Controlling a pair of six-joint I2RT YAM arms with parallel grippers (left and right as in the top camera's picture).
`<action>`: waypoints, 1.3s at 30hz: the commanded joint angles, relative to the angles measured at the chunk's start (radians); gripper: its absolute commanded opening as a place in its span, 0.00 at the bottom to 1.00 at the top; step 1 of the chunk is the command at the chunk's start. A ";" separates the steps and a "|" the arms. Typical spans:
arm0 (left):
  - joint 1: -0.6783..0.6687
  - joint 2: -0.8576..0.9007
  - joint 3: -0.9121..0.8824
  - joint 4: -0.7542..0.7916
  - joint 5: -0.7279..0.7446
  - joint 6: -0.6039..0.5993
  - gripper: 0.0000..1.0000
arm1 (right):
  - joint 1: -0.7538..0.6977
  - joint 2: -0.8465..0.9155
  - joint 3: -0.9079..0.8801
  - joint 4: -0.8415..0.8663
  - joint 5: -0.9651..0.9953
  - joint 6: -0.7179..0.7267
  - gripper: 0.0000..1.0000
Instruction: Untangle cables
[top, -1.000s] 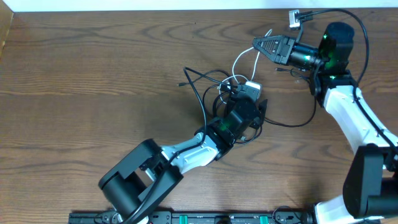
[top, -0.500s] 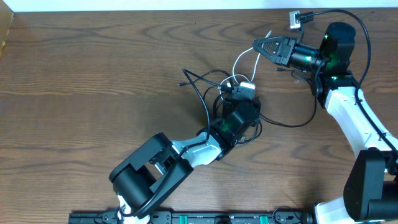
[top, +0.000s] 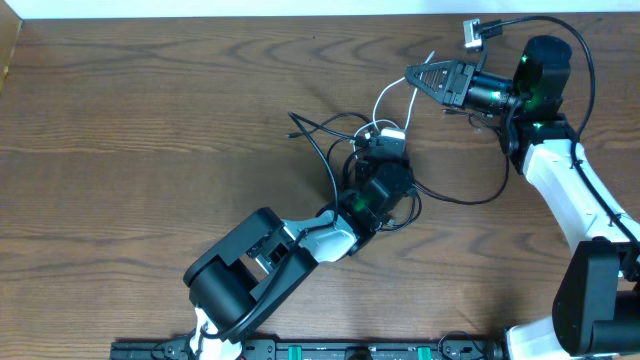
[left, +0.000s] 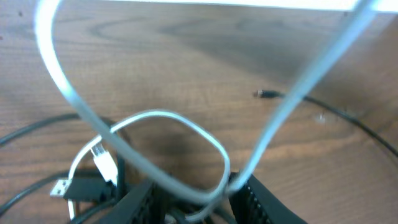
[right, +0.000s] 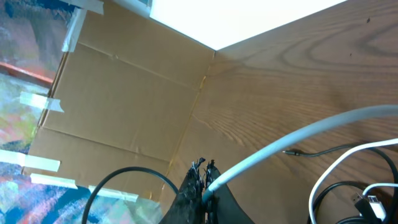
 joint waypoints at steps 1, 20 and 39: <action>0.005 0.015 -0.001 0.038 -0.025 0.010 0.36 | 0.010 -0.032 0.018 -0.007 -0.030 0.006 0.02; 0.010 -0.307 -0.001 -0.193 0.064 0.011 0.08 | 0.013 -0.032 0.018 -0.232 0.135 -0.202 0.11; 0.076 -0.595 -0.001 -0.437 0.060 0.010 0.07 | 0.128 -0.032 0.018 -0.730 0.297 -0.579 0.68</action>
